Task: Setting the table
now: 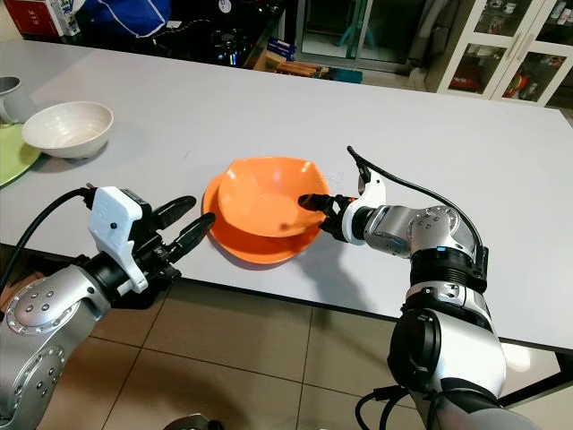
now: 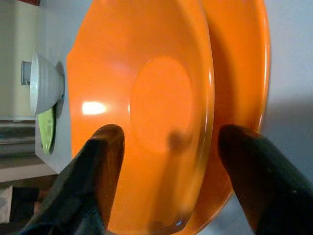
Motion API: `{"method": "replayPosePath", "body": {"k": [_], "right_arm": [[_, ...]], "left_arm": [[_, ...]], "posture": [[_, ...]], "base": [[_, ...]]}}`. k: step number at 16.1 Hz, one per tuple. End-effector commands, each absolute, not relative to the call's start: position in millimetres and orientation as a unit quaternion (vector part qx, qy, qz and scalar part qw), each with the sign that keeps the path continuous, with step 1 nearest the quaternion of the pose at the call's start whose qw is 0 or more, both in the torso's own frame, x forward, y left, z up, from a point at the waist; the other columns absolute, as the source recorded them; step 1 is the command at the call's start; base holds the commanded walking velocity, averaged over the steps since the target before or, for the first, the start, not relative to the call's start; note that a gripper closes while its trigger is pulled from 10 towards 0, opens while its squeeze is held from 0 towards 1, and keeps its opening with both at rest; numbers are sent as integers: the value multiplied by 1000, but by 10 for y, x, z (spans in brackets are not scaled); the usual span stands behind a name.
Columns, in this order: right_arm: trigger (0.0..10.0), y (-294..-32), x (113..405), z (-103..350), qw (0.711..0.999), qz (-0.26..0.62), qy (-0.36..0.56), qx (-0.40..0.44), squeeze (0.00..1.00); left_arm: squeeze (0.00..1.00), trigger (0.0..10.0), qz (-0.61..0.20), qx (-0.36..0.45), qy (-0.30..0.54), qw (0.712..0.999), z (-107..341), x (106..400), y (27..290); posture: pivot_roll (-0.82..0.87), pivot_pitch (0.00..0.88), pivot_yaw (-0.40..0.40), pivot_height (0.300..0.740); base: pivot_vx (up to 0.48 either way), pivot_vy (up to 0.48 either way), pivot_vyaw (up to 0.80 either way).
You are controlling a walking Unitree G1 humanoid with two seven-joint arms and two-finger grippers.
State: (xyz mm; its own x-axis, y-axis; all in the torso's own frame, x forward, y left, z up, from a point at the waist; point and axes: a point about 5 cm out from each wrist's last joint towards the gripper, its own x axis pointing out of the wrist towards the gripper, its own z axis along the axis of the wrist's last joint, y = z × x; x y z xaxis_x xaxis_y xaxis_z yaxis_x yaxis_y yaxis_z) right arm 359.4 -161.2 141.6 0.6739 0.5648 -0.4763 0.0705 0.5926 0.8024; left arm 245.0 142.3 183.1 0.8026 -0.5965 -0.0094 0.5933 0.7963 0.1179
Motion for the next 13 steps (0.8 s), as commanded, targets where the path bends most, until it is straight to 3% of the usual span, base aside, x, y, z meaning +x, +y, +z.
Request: {"method": "replayPosePath", "body": {"k": [1, 5, 6, 7, 11, 12, 13], "right_arm": [[10000, -1682, 3596, 1440, 818, 146, 363, 421, 1000], [10000, -1740, 3605, 1542, 814, 150, 348, 440, 1000], [10000, -1766, 3595, 1557, 813, 151, 348, 442, 459], [10000, -1839, 3559, 1584, 814, 152, 349, 439, 0], [10000, -2085, 3452, 1752, 828, 153, 320, 434, 0], [10000, -2179, 3407, 1880, 840, 159, 287, 431, 0], [10000, -2294, 3379, 2089, 871, 152, 205, 421, 0]], "left_arm": [[0, 10000, -319, 62, -13, 946, 1843, 2425, 1402], [0, 10000, -320, 63, -14, 945, 1845, 2427, 1407], [0, 10000, -321, 63, -14, 945, 1847, 2426, 1406], [0, 10000, -322, 63, -14, 945, 1846, 2425, 1407], [0, 10000, -323, 62, -11, 944, 1829, 2417, 1405], [0, 10000, -309, 69, -15, 948, 1833, 2435, 1423], [0, 10000, -257, 70, -8, 964, 1823, 2518, 1476]], "posture": [[62, 57, -23, 740], [63, 48, -22, 740], [63, 48, -22, 740], [62, 38, -23, 740], [53, 28, -20, 740], [46, 19, -19, 740], [46, 19, -19, 740]], "base": [[0, 0, 0], [0, 0, 0], [0, 0, 0], [0, 0, 0], [0, 0, 0], [0, 0, 0], [0, 0, 0]]}}
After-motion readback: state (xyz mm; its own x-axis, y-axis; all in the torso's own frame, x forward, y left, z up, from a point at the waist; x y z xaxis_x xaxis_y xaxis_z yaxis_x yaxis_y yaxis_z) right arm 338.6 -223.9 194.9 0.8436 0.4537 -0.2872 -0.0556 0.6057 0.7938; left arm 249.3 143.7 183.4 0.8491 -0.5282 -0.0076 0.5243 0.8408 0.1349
